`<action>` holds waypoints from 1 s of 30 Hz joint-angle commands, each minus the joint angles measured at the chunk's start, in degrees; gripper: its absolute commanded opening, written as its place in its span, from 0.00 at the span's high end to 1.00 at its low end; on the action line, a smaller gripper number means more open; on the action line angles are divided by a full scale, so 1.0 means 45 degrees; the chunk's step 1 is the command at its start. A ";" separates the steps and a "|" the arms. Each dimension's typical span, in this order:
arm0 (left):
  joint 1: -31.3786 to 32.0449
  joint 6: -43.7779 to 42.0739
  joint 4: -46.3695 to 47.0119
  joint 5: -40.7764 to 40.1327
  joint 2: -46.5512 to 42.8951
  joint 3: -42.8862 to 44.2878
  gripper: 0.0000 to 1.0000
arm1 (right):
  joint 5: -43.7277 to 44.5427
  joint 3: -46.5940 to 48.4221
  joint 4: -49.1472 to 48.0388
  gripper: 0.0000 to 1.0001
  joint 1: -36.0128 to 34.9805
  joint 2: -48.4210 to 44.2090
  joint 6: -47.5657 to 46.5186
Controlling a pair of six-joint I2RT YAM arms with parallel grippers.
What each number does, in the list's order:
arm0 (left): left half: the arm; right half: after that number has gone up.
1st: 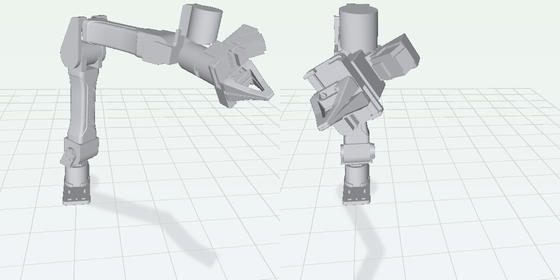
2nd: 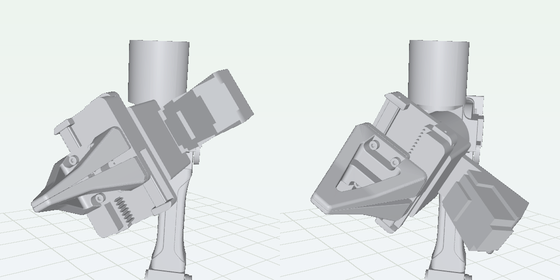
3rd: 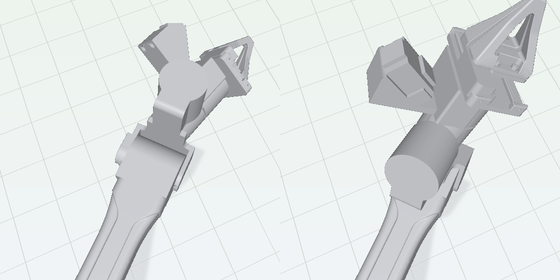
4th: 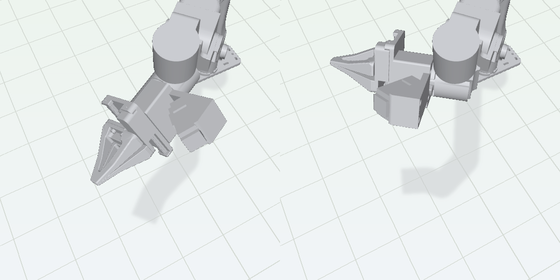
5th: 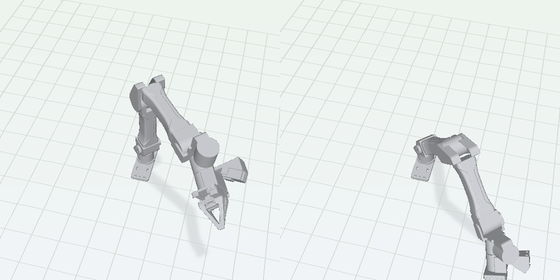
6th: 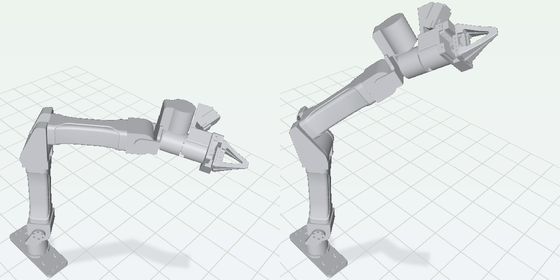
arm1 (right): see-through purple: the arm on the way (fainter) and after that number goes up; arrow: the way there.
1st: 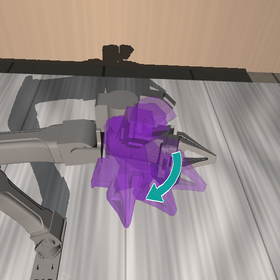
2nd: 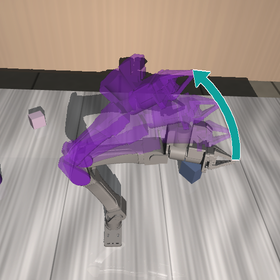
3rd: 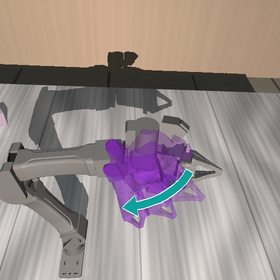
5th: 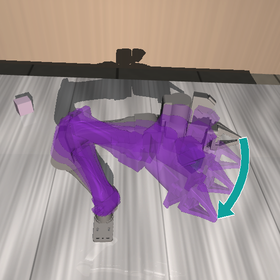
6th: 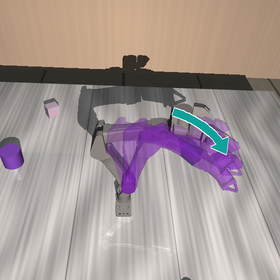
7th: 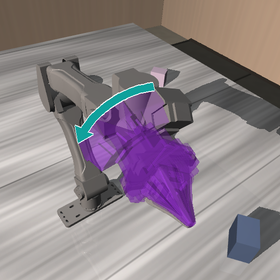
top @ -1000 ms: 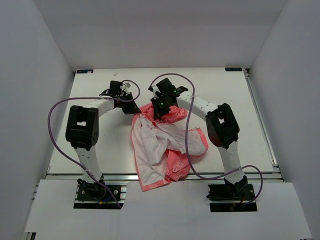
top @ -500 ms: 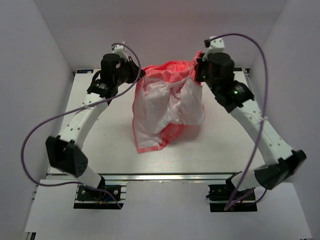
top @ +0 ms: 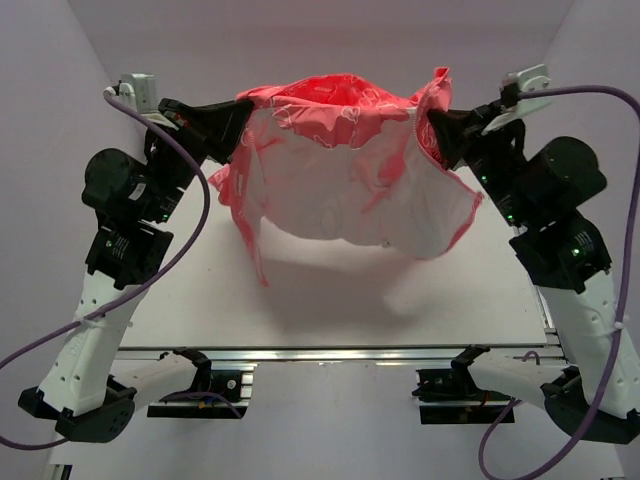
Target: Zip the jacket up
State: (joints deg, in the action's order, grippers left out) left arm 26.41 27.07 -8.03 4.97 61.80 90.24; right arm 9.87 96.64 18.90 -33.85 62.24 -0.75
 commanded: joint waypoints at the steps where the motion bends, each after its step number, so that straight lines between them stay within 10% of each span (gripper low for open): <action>1: -0.0128 0.0116 0.0693 -0.0596 -0.0082 0.0357 1.00 | 0.0499 0.0750 -0.0840 1.00 0.0158 -0.0006 -0.0516; 12: 0.0811 0.2615 -0.4413 -0.8777 0.7175 0.3261 1.00 | 0.7412 0.3417 0.2028 1.00 0.0138 0.7489 0.2684; 16: 0.0167 0.3475 -0.7896 -0.8377 1.2876 0.9533 1.00 | 0.5822 0.6447 0.4060 1.00 0.1151 1.2714 0.4169; 18: -0.0126 0.3613 -0.8874 -0.7962 1.5868 1.1404 1.00 | 0.4219 0.8801 0.5246 0.76 0.1680 1.4268 0.4542; 23: -0.0284 0.3263 -0.6700 -0.7024 1.5551 0.9392 0.23 | 0.2010 0.6912 0.3834 0.11 0.1837 1.3563 0.3218; 25: -0.0284 0.2913 -0.6283 -0.6984 1.5019 0.8817 0.05 | 0.1599 0.4419 0.2353 0.11 0.1838 1.2547 0.2923; 30: -0.0284 0.2305 -0.6865 -0.6419 1.3849 0.8486 0.02 | 0.0348 0.2687 0.2947 0.11 0.2695 1.0529 0.3621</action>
State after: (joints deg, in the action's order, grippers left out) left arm 24.49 39.48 -40.38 -25.34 137.99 127.70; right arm 16.34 109.21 36.12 -23.79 119.61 14.02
